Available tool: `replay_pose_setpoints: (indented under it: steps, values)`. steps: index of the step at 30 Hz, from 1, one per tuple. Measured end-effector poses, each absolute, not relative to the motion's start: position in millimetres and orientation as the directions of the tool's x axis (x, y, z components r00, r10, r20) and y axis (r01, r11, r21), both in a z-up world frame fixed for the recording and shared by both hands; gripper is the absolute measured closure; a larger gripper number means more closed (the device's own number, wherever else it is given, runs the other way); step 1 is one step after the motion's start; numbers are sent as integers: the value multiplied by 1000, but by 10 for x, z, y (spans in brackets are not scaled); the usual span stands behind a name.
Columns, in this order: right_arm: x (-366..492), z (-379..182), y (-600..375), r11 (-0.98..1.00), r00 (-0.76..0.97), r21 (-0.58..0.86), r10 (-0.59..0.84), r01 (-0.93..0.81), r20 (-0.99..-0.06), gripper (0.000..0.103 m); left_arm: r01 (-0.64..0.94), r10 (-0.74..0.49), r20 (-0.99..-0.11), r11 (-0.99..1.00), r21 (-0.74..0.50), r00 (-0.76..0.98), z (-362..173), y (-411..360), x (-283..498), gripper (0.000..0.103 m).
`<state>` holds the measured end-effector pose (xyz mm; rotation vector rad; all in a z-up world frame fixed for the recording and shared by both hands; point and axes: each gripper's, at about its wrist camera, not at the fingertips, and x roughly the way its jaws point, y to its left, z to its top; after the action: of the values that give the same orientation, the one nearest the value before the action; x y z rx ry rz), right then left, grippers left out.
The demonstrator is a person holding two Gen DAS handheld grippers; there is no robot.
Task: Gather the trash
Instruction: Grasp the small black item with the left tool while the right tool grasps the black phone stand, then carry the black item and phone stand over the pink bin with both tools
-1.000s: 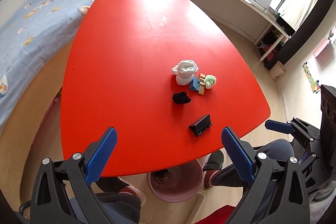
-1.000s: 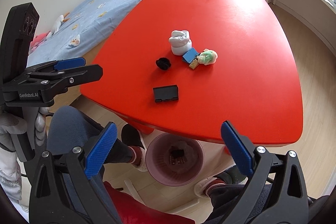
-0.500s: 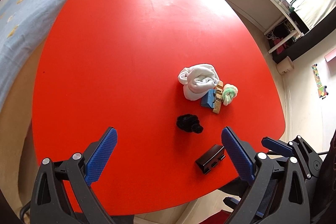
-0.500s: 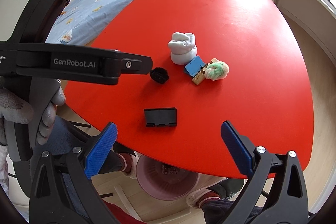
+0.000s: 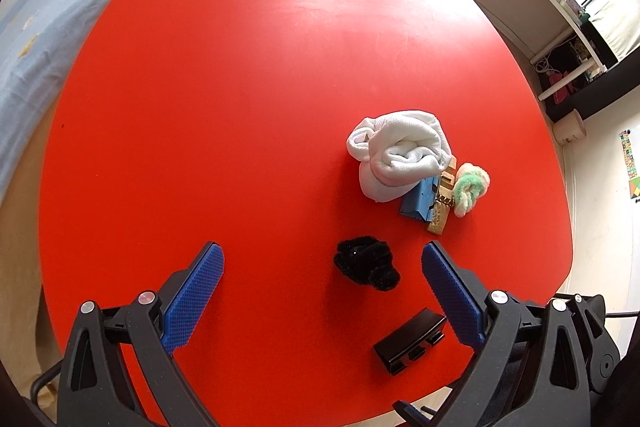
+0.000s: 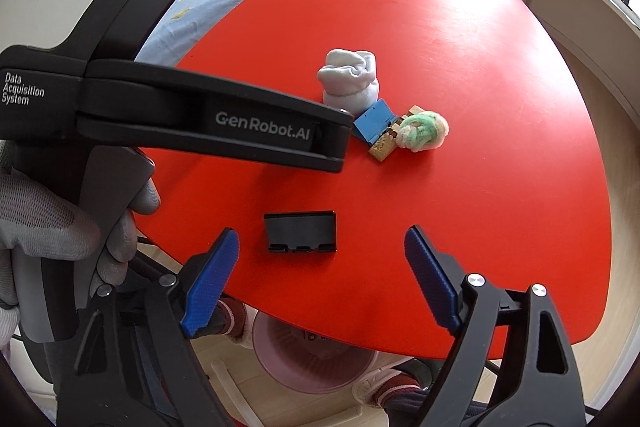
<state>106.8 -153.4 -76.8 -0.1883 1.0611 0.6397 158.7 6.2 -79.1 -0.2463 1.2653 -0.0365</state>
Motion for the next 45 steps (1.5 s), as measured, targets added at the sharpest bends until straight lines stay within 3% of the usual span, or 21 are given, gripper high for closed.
replay_pose_setpoints:
  steps: [6, 15, 20, 23, 45]
  values:
    - [1063, -845, -1498, 800, 342, 134, 393, -584, -854, 32, -101, -123, -941, 982, -162, 316, -793, -52, 1575, 12]
    - [1016, -917, -1509, 800, 366, 113, 389, -589, -845, 46, -93, -96, -939, 987, -134, 331, -747, 5, 1512, 37]
    - [1012, -907, -1485, 801, 381, 74, 361, -594, -851, 63, -89, -89, -938, 988, -126, 335, -738, 18, 1514, 68]
    - [1032, -901, -1499, 804, 377, 75, 357, -590, -855, 63, -89, -99, -936, 987, -136, 337, -741, 58, 1501, 80]
    - [1317, -727, -1695, 855, 379, 99, 326, -509, -866, 64, -17, -109, -898, 992, -129, 427, -605, 86, 1209, 82]
